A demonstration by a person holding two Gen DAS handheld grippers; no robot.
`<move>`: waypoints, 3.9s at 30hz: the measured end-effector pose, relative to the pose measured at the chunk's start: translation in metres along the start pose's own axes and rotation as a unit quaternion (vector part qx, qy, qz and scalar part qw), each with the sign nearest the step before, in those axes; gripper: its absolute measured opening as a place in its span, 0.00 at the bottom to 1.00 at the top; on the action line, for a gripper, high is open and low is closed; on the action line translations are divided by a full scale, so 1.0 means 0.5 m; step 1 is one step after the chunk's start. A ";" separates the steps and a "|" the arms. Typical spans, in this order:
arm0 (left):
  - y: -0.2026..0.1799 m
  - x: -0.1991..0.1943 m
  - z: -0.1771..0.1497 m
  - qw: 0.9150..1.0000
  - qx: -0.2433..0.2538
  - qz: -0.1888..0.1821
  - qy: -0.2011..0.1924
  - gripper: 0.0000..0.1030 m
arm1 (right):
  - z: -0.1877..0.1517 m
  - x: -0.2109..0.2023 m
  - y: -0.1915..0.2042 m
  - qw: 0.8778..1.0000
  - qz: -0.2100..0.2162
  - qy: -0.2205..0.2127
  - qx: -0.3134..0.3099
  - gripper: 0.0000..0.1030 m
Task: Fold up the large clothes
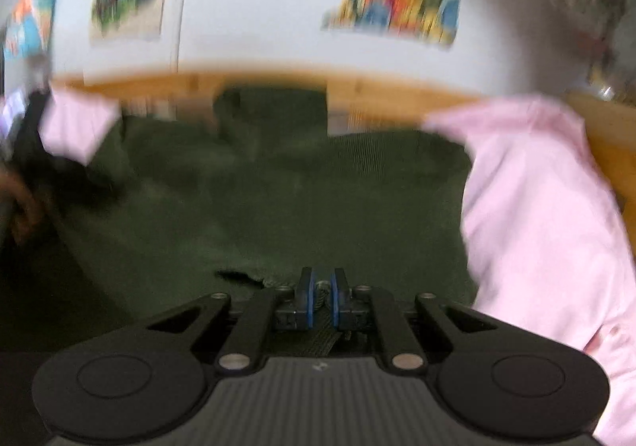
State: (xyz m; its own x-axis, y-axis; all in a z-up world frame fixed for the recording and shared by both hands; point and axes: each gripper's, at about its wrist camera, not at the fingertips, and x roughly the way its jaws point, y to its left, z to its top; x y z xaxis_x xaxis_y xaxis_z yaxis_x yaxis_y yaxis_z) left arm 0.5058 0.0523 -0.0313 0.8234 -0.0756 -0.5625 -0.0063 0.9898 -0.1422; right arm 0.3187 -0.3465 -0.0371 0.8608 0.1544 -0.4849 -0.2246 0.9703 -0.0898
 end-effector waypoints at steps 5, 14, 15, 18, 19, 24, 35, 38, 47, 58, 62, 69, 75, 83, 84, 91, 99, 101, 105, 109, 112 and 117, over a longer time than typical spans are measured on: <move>-0.014 -0.080 -0.033 0.997 -0.008 -0.069 -0.020 0.62 | 0.009 -0.039 -0.028 0.999 0.005 -0.031 0.018 0.63; -0.124 -0.103 -0.134 0.988 0.112 -0.108 -0.009 0.74 | 0.249 0.095 -0.067 0.994 0.061 -0.072 0.052 0.78; -0.132 -0.101 -0.139 0.987 0.124 -0.099 -0.017 0.74 | 0.281 0.126 -0.070 0.994 0.061 -0.077 0.057 0.78; -0.125 -0.105 -0.144 0.989 0.106 -0.103 -0.023 0.78 | 0.369 0.225 -0.075 0.990 0.064 -0.077 0.095 0.77; -0.119 -0.107 -0.143 0.989 0.094 -0.112 -0.023 0.79 | 0.391 0.257 -0.079 0.989 0.068 -0.074 0.109 0.77; -0.082 -0.121 -0.138 0.988 0.036 -0.147 -0.026 0.81 | 0.482 0.370 -0.071 0.987 0.055 -0.073 0.129 0.69; -0.048 -0.145 -0.117 0.987 -0.004 -0.158 -0.024 0.86 | 0.478 0.408 -0.048 0.992 0.042 -0.065 0.102 0.09; -0.042 -0.161 -0.112 0.988 -0.014 -0.146 -0.038 0.86 | 0.439 0.334 -0.040 0.992 0.070 -0.085 0.055 0.07; -0.029 -0.279 -0.106 0.981 -0.014 -0.109 -0.161 0.89 | 0.227 0.034 0.036 0.965 0.087 -0.196 -0.149 0.07; -0.015 -0.333 -0.109 0.981 -0.031 -0.112 -0.152 0.91 | 0.015 0.066 0.078 0.958 0.047 -0.102 -0.264 0.06; -0.038 -0.325 -0.095 0.981 -0.017 -0.112 -0.160 0.91 | 0.017 0.052 0.080 0.960 0.052 -0.099 -0.255 0.12; -0.080 -0.264 -0.026 0.970 0.003 -0.125 -0.211 0.90 | 0.083 -0.017 0.034 0.966 0.086 -0.141 -0.201 0.50; -0.109 -0.169 0.034 0.975 0.038 -0.101 -0.197 0.53 | 0.213 0.043 -0.096 0.995 0.020 -0.098 0.009 0.77; -0.001 -0.097 0.030 0.991 -0.047 -0.044 -0.120 0.19 | 0.241 0.168 -0.197 0.960 0.064 -0.011 0.273 0.04; 0.009 -0.089 0.024 0.992 -0.051 -0.037 -0.111 0.16 | 0.229 0.164 -0.188 0.962 0.052 -0.012 0.267 0.05; 0.064 -0.026 -0.006 0.996 -0.064 -0.011 -0.057 0.05 | 0.092 0.080 -0.136 0.975 0.010 -0.033 0.219 0.04; 0.063 -0.056 -0.007 0.998 -0.033 -0.017 -0.059 0.35 | 0.093 0.026 -0.105 0.988 -0.011 -0.023 0.152 0.20; 0.061 -0.086 -0.009 0.995 -0.040 -0.030 -0.081 0.51 | 0.102 -0.020 -0.091 0.991 -0.031 -0.056 0.116 0.41; 0.022 -0.117 -0.002 0.991 -0.011 -0.070 -0.111 0.62 | 0.139 -0.075 -0.049 0.983 -0.091 -0.157 0.006 0.62; -0.037 -0.097 0.004 0.992 0.032 -0.080 -0.091 0.62 | 0.198 0.007 -0.048 0.980 -0.109 -0.161 -0.038 0.70; -0.059 -0.057 -0.009 0.996 0.055 -0.050 -0.055 0.62 | 0.202 0.097 -0.082 0.984 -0.137 -0.110 -0.018 0.55; -0.011 -0.016 -0.032 0.999 0.021 -0.041 -0.026 0.57 | 0.128 0.166 -0.147 0.987 -0.142 -0.052 0.054 0.42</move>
State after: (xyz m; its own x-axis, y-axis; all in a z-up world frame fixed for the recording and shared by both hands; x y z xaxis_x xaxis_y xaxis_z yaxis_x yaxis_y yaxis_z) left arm 0.4903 0.0454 -0.0388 0.8489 -0.1508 -0.5065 0.0850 0.9849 -0.1508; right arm 0.4360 -0.3932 -0.0152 0.9259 -0.1134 -0.3604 0.0774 0.9906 -0.1126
